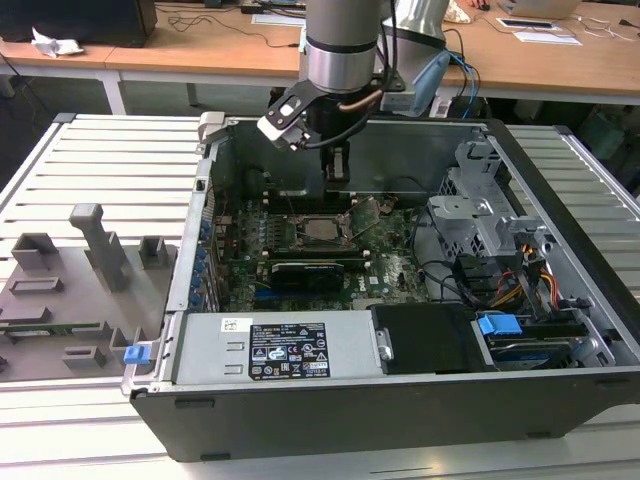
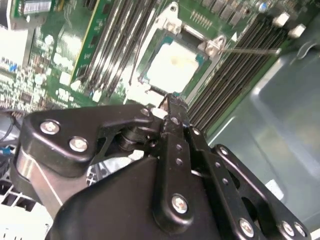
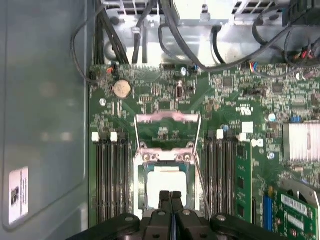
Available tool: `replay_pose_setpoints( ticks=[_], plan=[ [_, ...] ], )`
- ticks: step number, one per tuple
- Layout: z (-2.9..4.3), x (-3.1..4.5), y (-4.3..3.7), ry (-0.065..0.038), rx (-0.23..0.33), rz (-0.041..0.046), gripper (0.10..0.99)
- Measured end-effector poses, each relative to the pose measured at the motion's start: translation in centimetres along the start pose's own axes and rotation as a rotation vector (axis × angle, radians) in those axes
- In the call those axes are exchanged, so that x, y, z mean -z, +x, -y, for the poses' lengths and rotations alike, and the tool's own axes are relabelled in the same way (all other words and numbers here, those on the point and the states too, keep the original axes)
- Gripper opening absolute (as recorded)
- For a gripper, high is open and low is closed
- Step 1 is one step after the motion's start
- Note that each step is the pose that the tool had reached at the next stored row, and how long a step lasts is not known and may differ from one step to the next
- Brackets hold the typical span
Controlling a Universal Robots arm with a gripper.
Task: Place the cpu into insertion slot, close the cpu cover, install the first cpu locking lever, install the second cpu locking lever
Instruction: 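Close the cpu cover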
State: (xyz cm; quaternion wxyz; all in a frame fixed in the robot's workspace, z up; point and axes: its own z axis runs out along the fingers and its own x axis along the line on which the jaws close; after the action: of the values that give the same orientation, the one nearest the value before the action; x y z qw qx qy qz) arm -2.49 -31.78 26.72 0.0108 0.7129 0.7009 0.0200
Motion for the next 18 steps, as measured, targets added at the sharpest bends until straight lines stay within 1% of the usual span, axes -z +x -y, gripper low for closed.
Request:
replay_pose_setpoints(
  ticks=[1,7,10,11,12,14,17,18],
  plan=[
    [-0.41,-0.02,0.01,0.0,0.0,0.0,0.106],
    [-2.11,-0.09,0.04,0.0,0.001,0.0001,0.106],
    [-3.13,-0.09,0.05,0.0,0.003,-0.0001,0.106],
    [-3.7,-0.12,0.06,0.0,0.006,-0.0001,0.106],
    [-3.96,-0.16,0.07,0.0,0.009,-0.0004,0.106],
    [-4.24,-0.35,0.07,0.0,0.026,-0.0006,0.106],
    [-4.41,-0.43,0.07,0.001,0.06,-0.0018,0.106],
    [-4.6,-0.47,0.07,0.001,0.069,-0.0023,0.106]
  ],
)
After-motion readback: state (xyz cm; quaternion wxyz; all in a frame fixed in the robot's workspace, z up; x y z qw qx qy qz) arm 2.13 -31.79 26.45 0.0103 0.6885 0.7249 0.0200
